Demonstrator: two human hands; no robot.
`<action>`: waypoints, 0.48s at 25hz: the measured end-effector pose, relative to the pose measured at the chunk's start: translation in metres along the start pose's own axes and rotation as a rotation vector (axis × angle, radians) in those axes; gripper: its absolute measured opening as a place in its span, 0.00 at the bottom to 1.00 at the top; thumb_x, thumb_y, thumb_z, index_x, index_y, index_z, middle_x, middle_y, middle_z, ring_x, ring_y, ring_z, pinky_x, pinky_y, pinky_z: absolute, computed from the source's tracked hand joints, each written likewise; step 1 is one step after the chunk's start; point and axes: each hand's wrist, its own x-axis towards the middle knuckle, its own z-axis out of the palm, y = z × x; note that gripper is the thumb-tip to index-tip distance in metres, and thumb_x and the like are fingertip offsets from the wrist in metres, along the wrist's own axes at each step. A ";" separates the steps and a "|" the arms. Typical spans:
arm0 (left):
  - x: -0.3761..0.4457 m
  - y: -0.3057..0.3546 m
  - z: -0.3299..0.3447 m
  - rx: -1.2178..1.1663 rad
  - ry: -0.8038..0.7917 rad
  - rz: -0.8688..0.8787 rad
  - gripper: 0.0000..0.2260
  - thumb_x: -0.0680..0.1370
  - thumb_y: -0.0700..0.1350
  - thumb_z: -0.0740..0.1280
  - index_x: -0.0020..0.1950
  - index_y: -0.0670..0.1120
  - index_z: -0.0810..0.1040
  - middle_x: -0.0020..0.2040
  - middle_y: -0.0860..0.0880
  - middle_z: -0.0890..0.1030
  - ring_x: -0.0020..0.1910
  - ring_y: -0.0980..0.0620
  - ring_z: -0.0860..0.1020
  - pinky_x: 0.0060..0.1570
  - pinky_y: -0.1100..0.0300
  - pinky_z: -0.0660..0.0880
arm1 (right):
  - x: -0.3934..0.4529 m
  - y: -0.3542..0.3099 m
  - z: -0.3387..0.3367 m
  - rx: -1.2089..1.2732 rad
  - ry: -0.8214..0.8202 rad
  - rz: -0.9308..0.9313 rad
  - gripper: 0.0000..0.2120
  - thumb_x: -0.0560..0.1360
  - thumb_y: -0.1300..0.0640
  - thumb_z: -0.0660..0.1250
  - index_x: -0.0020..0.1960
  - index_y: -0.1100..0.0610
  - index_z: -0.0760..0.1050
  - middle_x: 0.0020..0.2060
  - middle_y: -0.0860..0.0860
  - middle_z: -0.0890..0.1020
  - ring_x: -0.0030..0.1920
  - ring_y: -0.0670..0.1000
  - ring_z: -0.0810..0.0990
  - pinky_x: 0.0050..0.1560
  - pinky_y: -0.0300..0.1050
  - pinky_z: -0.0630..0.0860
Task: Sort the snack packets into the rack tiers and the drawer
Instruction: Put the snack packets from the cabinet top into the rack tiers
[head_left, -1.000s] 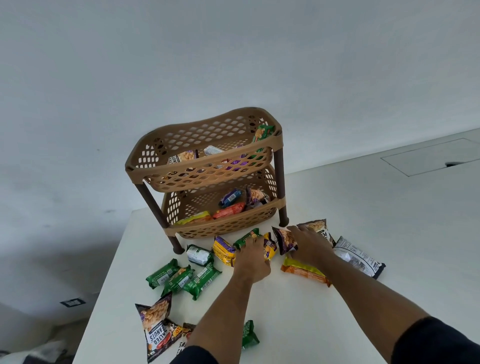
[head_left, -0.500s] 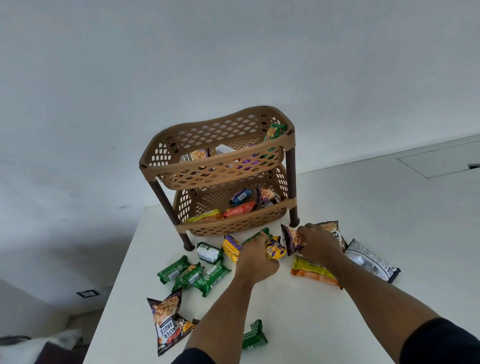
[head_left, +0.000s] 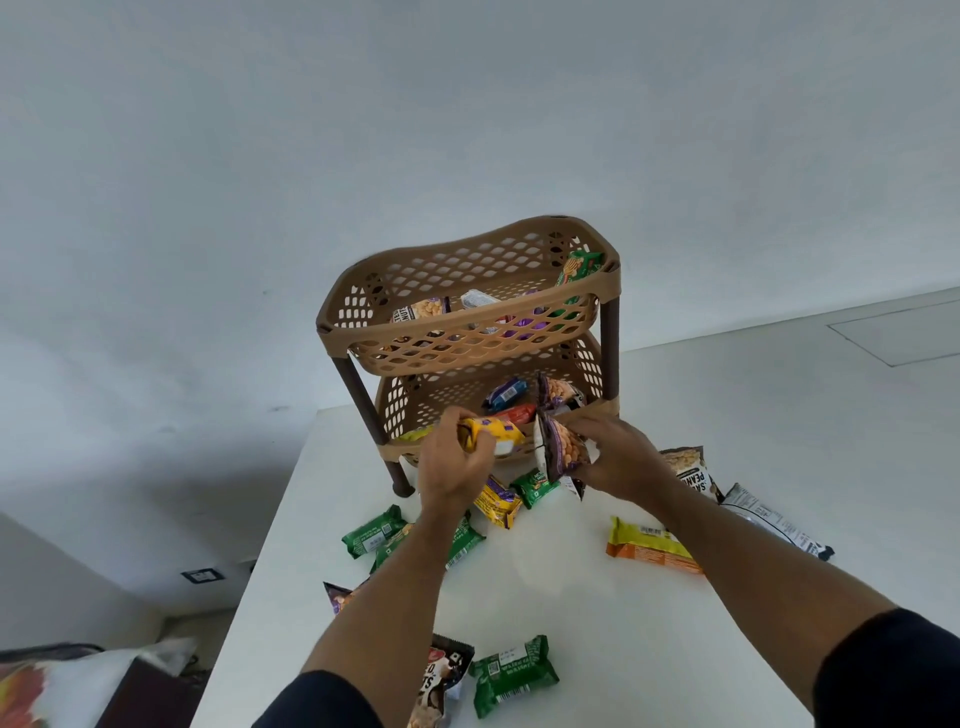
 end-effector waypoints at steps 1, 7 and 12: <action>0.006 -0.002 -0.006 -0.007 0.051 -0.022 0.08 0.75 0.51 0.63 0.48 0.48 0.75 0.37 0.50 0.77 0.35 0.52 0.75 0.31 0.57 0.71 | 0.009 -0.007 0.000 0.005 0.004 -0.060 0.23 0.66 0.53 0.78 0.60 0.57 0.81 0.55 0.53 0.84 0.55 0.49 0.79 0.47 0.42 0.76; 0.034 -0.029 -0.025 0.127 0.101 -0.169 0.18 0.75 0.48 0.68 0.64 0.48 0.75 0.57 0.46 0.78 0.55 0.46 0.77 0.49 0.50 0.79 | 0.063 -0.040 0.004 -0.199 -0.033 -0.238 0.20 0.71 0.54 0.75 0.61 0.58 0.80 0.56 0.54 0.80 0.53 0.55 0.80 0.47 0.50 0.80; 0.055 -0.052 -0.026 0.217 0.027 -0.231 0.23 0.74 0.43 0.70 0.70 0.48 0.74 0.67 0.42 0.74 0.64 0.39 0.74 0.58 0.42 0.78 | 0.091 -0.044 0.021 -0.260 -0.114 -0.165 0.18 0.75 0.55 0.68 0.65 0.54 0.76 0.62 0.51 0.76 0.51 0.52 0.82 0.43 0.47 0.79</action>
